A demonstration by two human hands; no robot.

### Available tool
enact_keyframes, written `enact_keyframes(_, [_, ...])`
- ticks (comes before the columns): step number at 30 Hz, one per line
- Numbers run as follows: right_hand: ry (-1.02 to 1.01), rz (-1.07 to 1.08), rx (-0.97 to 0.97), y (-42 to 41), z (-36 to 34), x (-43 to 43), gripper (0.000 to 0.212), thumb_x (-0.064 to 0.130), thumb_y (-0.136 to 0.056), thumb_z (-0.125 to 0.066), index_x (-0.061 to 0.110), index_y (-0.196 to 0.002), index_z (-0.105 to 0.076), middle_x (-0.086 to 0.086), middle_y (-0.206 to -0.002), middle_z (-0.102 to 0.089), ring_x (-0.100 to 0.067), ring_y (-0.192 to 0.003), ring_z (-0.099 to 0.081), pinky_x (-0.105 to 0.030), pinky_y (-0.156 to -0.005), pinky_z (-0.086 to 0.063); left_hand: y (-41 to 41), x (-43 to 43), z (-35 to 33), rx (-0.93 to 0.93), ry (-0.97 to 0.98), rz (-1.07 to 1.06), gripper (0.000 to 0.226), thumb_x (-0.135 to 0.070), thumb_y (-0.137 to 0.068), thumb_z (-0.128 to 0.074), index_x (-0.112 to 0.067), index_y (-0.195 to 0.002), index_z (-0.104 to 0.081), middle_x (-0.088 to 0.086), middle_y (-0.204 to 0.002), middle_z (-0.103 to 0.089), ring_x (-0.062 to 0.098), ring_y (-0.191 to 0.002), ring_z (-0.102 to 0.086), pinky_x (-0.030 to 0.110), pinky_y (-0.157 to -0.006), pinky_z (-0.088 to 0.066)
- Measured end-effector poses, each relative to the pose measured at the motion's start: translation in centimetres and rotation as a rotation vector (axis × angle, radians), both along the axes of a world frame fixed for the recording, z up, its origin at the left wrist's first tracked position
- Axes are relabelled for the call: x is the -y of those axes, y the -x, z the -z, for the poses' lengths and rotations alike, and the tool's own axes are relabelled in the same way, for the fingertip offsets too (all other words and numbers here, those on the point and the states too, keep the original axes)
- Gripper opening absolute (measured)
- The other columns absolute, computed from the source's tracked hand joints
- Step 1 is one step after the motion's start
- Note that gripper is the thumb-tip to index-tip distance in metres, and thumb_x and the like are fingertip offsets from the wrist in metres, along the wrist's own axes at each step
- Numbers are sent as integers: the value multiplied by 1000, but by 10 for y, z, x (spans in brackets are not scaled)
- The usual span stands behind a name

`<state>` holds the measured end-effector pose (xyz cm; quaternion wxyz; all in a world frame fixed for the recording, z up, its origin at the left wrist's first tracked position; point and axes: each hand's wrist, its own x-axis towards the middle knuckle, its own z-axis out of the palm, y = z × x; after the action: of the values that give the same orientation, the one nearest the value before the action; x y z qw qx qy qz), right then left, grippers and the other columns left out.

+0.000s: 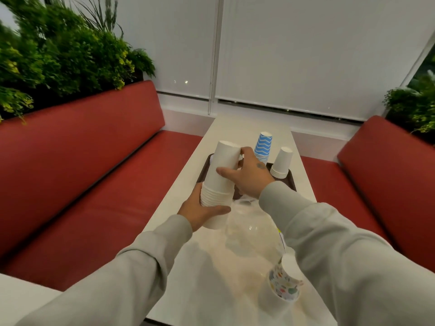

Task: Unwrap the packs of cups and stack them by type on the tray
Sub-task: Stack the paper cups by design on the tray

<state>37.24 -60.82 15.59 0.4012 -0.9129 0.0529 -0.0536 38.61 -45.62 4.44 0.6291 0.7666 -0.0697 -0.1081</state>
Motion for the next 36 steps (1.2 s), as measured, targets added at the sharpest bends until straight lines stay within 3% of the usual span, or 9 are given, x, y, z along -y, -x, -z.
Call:
enact_keyframes(3, [-23, 2, -48, -22, -2, -4, 72, 50, -78, -78, 21, -134, -42, -2, -125, -56, -23, -108, -59, -45, -87, -59, -27, -4, -9, 18, -5, -2, 90, -46, -46, -87, -39, -125, -44, -7, -112, -65, 22, -103, -63, 48, -90, -54])
enact_keyframes(7, [-48, 6, -117, -47, 0, -13, 76, 46, -72, -84, 23, -128, -38, 0, -123, -53, -24, -108, -59, -41, -71, -63, -59, -8, -18, 55, -7, 17, 85, -40, -49, -85, -36, -123, -43, -4, -109, -64, 21, -100, -64, 40, -81, -55])
enact_keyframes(10, [-41, 26, -113, -67, 4, -16, 77, 43, -68, -88, 24, -121, -36, -1, -121, -53, -25, -106, -60, -42, -69, -63, -82, -6, -19, 61, 32, 34, 87, -52, -50, -87, -40, -125, -44, -8, -111, -67, 19, -102, -65, 43, -87, -55])
enact_keyframes(13, [-61, 78, -107, -82, 7, -15, 82, 44, -66, -89, 23, -122, -33, -1, -120, -51, -26, -107, -58, -43, -71, -63, -99, 1, -18, 72, 45, 32, 82, -61, -53, -86, -44, -123, -46, -11, -111, -67, 17, -101, -66, 42, -87, -56])
enact_keyframes(18, [-65, 178, -113, -95, 11, 5, 82, 43, -67, -89, 20, -120, -31, -2, -114, -50, -24, -103, -57, -44, -72, -63, -114, 26, -19, 90, 20, 71, 60, -48, -65, -87, -45, -111, -50, -13, -108, -67, 11, -98, -65, 29, -77, -51])
enact_keyframes(23, [-61, 205, -98, -118, 14, 38, 84, 41, -64, -90, 24, -116, -27, -3, -115, -51, -24, -105, -55, -42, -81, -60, -136, 57, -18, 79, -7, 146, 68, -48, -67, -87, -35, -121, -49, -10, -109, -67, 10, -97, -66, 27, -76, -52])
enact_keyframes(26, [-59, 209, -103, -137, 19, 55, 96, 44, -61, -91, 23, -130, -28, -3, -117, -52, -26, -108, -56, -46, -87, -58, -156, 72, -14, 54, -25, 167, 74, -49, -65, -87, -32, -125, -47, -7, -110, -67, 13, -98, -66, 29, -79, -53])
enact_keyframes(31, [-107, 214, -100, -171, 23, 86, 97, 43, -62, -90, 22, -135, -29, 0, -118, -52, -25, -109, -56, -46, -92, -56, -187, 99, -21, 34, -45, 201, 60, -32, -77, -83, -24, -125, -47, -11, -102, -64, -2, -86, -60, 7, -57, -43])
enact_keyframes(36, [-128, 231, -114, -201, 26, 119, 100, 46, -58, -91, 23, -135, -30, 2, -115, -54, -25, -108, -58, -46, -87, -58, -217, 129, -20, 25, -20, 240, 66, -39, -75, -84, -28, -128, -46, -12, -106, -64, 4, -95, -62, 18, -70, -46])
